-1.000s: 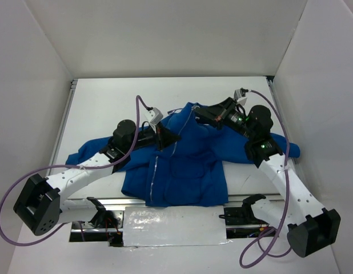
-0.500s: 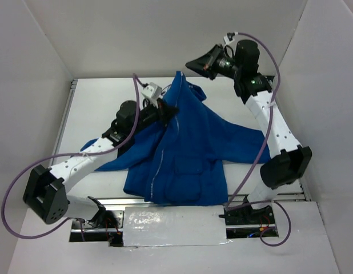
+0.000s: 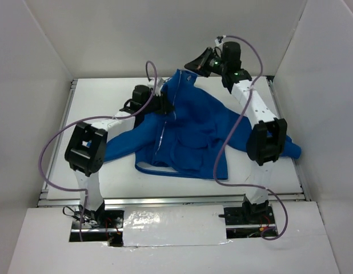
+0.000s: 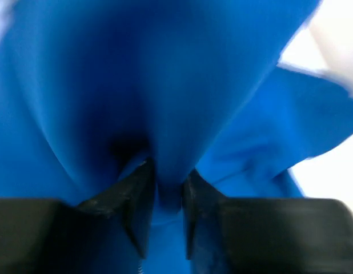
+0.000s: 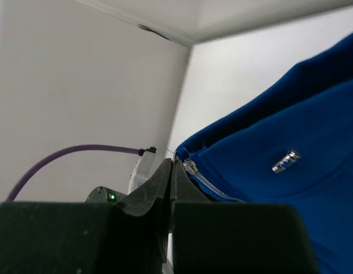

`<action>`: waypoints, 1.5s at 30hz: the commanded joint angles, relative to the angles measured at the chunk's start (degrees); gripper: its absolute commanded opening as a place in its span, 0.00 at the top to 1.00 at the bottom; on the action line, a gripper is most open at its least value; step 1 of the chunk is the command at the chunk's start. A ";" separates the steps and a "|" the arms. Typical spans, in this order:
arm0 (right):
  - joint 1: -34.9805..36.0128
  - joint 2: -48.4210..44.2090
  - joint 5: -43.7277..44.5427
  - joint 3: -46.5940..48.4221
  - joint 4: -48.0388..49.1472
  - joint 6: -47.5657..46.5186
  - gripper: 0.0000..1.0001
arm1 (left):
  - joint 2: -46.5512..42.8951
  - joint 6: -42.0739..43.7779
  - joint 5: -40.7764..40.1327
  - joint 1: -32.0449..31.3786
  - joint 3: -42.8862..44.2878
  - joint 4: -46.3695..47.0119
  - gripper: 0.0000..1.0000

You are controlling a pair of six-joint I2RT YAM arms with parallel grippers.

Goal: Zip up the jacket

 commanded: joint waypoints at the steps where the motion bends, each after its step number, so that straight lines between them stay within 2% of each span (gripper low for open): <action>1: -0.34 5.26 1.04 3.30 8.84 -3.50 1.00 | 3.17 -2.47 2.42 0.72 -2.99 -1.50 0.59; 3: -0.34 8.00 2.26 5.05 9.01 -3.94 1.00 | 4.66 -3.87 2.16 1.34 -3.08 -2.20 0.49; 4: -0.60 10.53 2.71 5.76 9.01 -4.21 1.00 | 4.94 -4.40 2.07 1.52 -3.08 -2.81 0.38; 5: -0.69 12.04 3.06 6.89 8.67 -4.30 1.00 | 4.85 -4.76 1.63 1.69 -3.25 -3.43 0.35; 6: -0.69 13.45 3.59 9.86 7.27 -4.56 1.00 | 3.63 -5.28 1.02 1.69 -4.47 -3.78 0.31; 8: -0.69 17.23 3.33 12.43 6.64 -4.39 0.99 | 0.74 -5.81 -1.35 1.69 -6.84 -3.26 0.16; 9: -0.78 18.11 3.07 14.36 6.47 -4.04 0.86 | -3.20 -6.25 -2.23 1.78 -9.47 -3.00 0.03; 10: -0.78 19.08 3.06 14.90 6.64 -3.77 0.76 | -5.50 -6.52 -4.41 1.78 -10.36 -3.61 0.01; 12: -0.96 19.35 3.59 16.21 6.82 -3.77 0.66 | -12.07 -7.13 -6.97 1.78 -11.95 -6.14 0.01; 15: -1.74 19.00 4.38 19.89 4.81 -3.86 0.56 | -20.25 -8.18 -13.47 1.78 -12.48 -14.05 0.01; 16: -1.92 18.65 3.51 20.96 3.93 -3.68 0.54 | -22.03 -8.80 -15.92 1.78 -12.05 -20.51 0.01; 18: -2.62 16.99 2.98 21.67 2.08 -4.03 0.45 | -26.23 -11.16 -22.94 2.13 -10.64 -26.43 0.01; 20: -2.80 11.72 4.11 19.30 1.02 -5.00 0.41 | -29.08 -11.53 -24.90 2.48 -10.11 -31.37 0.01; 22: -2.80 4.11 6.39 12.38 -0.21 -6.75 0.34 | -33.63 -11.35 -25.18 2.57 -10.20 -32.44 0.01; 26: -2.80 -10.85 12.81 -2.90 -2.23 -8.69 0.27 | -39.44 -9.60 -20.01 2.75 -8.01 -35.07 0.01; 27: -2.63 -14.19 14.65 -9.64 -3.89 -9.65 0.18 | -41.19 -8.03 -18.16 2.66 -6.26 -37.25 0.00; 28: -1.84 -21.88 15.01 -13.62 -3.91 -10.62 0.08 | -42.34 -7.49 -15.97 2.75 -5.55 -38.49 0.01; 29: -1.14 -26.22 16.06 -20.80 -4.34 -13.32 0.00 | -45.04 -7.05 -16.38 2.75 -5.02 -39.72 0.01; 30: 0.00 -34.71 19.64 -24.35 -6.43 -14.92 0.00 | -46.38 -5.83 -17.61 2.75 -4.23 -42.43 0.01; 32: 3.51 -43.19 23.35 -33.81 -9.77 -18.51 0.00 | -50.23 -4.68 -26.11 2.75 -3.17 -46.65 0.01; 33: 4.48 -50.97 24.58 -36.31 -11.71 -18.62 0.00 | -51.13 -4.67 -30.06 2.83 -2.03 -51.11 0.01; 34: 5.36 -54.53 25.55 -38.08 -14.51 -18.71 0.00 | -52.01 -4.76 -34.27 3.01 -1.50 -53.16 0.01; 35: 7.29 -58.48 25.56 -41.66 -18.54 -19.32 0.00 | -53.32 -5.89 -42.50 3.27 -1.32 -54.92 0.01; 36: 8.26 -66.18 26.69 -43.61 -20.06 -18.98 0.00 | -53.94 -6.51 -46.32 3.36 -1.58 -56.16 0.01; 38: 9.50 -73.69 28.72 -48.35 -22.43 -20.37 0.00 | -55.61 -8.27 -54.66 3.71 -1.93 -59.24 0.00; 40: 9.50 -81.00 34.05 -47.68 -27.26 -22.22 0.00 | -56.75 -9.24 -58.38 3.80 -2.02 -62.30 0.01; 41: 9.41 -82.33 37.05 -44.98 -33.29 -23.71 0.00 | -58.33 -10.29 -61.18 3.80 -2.11 -63.45 0.01; 43: 9.50 -84.10 41.45 -41.36 -39.12 -24.68 0.00 | -60.88 -11.00 -63.66 3.80 -3.16 -65.13 0.01; 45: 9.50 -84.62 43.66 -35.74 -47.46 -27.49 0.00 | -67.36 -10.83 -66.22 3.89 -6.05 -65.40 0.01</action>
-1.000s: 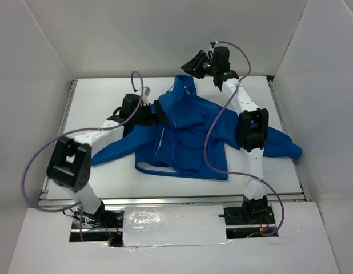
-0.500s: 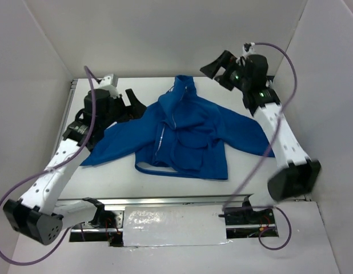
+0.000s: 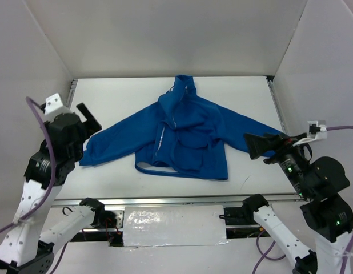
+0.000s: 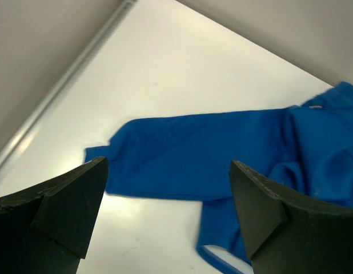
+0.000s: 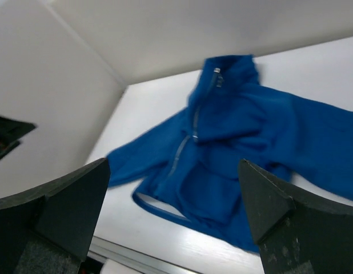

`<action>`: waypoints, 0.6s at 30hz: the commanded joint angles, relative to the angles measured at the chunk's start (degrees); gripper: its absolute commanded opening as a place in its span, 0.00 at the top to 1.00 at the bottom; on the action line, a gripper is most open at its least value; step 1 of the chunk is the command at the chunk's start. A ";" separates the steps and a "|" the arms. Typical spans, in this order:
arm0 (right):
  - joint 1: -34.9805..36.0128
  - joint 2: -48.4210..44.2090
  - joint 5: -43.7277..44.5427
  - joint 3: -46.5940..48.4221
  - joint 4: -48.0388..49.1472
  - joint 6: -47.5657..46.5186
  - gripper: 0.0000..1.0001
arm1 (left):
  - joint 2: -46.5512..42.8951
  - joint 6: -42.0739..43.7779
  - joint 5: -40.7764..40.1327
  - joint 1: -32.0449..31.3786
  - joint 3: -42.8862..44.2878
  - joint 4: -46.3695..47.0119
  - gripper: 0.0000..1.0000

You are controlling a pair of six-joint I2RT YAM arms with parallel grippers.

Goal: Zip up the jacket

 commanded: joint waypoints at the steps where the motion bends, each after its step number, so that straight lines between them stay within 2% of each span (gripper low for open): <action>1: 0.23 0.55 8.32 5.43 -15.91 -5.71 0.00 | -7.70 -0.95 -9.28 0.26 -2.24 -4.24 0.01; 4: 0.23 -2.60 11.04 4.40 -20.04 -7.29 0.00 | -11.82 0.02 -8.15 0.26 -2.94 -6.17 0.01; 11: 1.38 -9.81 13.24 -2.82 -20.84 -5.45 0.00 | -17.99 1.25 -4.80 0.26 -6.90 -6.26 0.01; 18: 1.46 -10.44 13.25 -2.91 -20.49 -5.01 0.00 | -19.75 3.54 -1.55 0.26 -10.32 -3.54 0.01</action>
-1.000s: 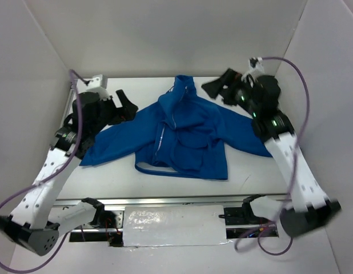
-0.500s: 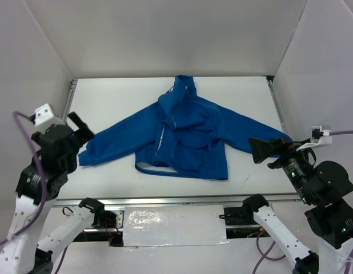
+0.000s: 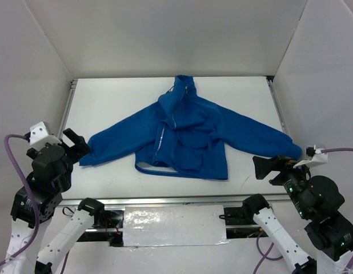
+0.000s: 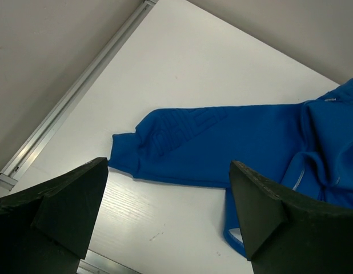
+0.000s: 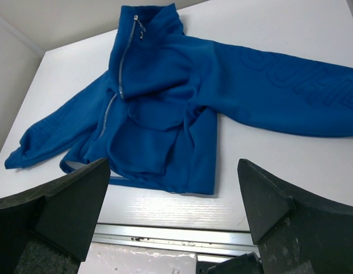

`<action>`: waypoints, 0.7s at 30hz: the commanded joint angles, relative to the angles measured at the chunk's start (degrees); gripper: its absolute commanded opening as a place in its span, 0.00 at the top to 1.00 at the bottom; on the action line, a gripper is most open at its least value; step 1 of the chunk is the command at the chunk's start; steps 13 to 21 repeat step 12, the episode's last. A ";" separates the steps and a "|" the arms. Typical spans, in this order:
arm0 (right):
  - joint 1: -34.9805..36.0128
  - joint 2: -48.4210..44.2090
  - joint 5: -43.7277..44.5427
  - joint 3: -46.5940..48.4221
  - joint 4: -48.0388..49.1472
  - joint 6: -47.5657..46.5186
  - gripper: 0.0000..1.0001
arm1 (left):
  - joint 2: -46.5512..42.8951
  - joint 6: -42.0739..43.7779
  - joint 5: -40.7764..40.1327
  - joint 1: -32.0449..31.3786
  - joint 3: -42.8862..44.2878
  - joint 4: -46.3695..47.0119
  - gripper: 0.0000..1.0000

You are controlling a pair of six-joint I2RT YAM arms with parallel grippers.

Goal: Zip up the jacket

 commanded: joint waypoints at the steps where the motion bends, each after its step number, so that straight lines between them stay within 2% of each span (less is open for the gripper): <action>1: 0.24 -0.36 0.86 -0.40 0.16 -0.07 0.00 | -1.33 1.38 1.68 0.22 -1.76 2.49 0.01; 12: 0.33 -0.10 -4.50 -1.54 2.80 0.72 0.00 | -0.89 2.16 3.70 0.22 -4.31 4.68 0.01; 21: 0.33 -0.10 -4.50 -1.54 2.80 0.72 0.00 | -0.89 2.16 3.70 0.22 -4.31 4.68 0.01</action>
